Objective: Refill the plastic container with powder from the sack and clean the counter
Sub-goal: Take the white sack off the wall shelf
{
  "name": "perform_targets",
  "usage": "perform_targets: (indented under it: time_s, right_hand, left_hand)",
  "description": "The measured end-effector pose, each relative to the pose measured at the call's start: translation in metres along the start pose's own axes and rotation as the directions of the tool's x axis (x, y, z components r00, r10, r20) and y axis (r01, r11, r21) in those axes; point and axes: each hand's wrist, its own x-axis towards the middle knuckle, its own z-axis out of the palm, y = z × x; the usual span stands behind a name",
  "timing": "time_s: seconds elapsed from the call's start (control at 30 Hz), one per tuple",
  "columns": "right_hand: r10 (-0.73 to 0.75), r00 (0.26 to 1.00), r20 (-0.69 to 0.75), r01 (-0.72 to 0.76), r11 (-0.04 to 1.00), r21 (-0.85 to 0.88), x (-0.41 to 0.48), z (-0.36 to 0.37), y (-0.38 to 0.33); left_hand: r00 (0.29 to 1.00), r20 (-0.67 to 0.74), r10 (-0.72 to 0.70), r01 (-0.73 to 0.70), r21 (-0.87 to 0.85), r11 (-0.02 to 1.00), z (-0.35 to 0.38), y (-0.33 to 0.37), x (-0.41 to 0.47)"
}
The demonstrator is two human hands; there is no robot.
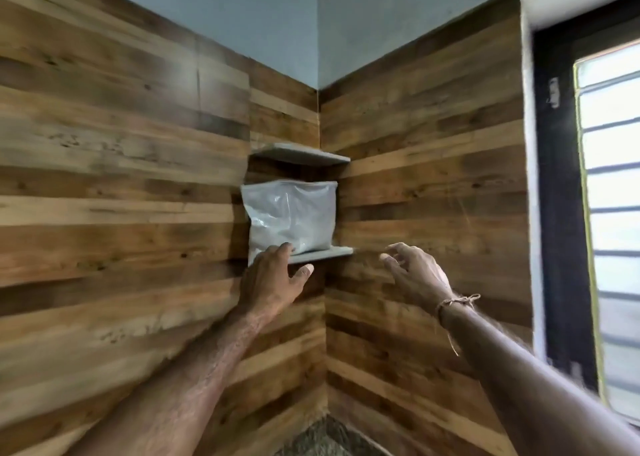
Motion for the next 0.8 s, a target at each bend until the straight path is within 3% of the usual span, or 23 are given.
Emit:
perform_targets:
  time_s: [0.2,0.33,0.53,0.63,0.8]
  right_hand:
    - [-0.113,0.993,0.021,0.112,0.993,0.034,0.111,0.038,-0.046]
    - [-0.201,0.977,0.067,0.204,0.978,-0.040,0.188,0.075,-0.070]
    - [-0.299,0.950,0.090,0.311,0.936,-0.166,0.287,0.121,-0.098]
    - [-0.364,0.924,0.117,0.379,0.910,-0.167,0.318,0.133,-0.118]
    - [-0.260,0.939,0.226,0.303,0.935,-0.185,0.354,0.156,-0.125]
  left_hand:
    - [0.996,-0.088,0.036,-0.033,0.035,0.999,0.002,-0.041,0.119]
    - [0.985,-0.155,0.070,-0.063,0.053,0.997,0.015,-0.074,0.199]
    - [0.987,-0.124,0.106,-0.070,0.269,0.961,0.030,-0.111,0.284]
    - [0.982,-0.094,0.165,-0.135,0.265,0.955,0.035,-0.122,0.309]
    - [0.964,-0.136,0.228,-0.195,0.218,0.956,0.037,-0.128,0.329]
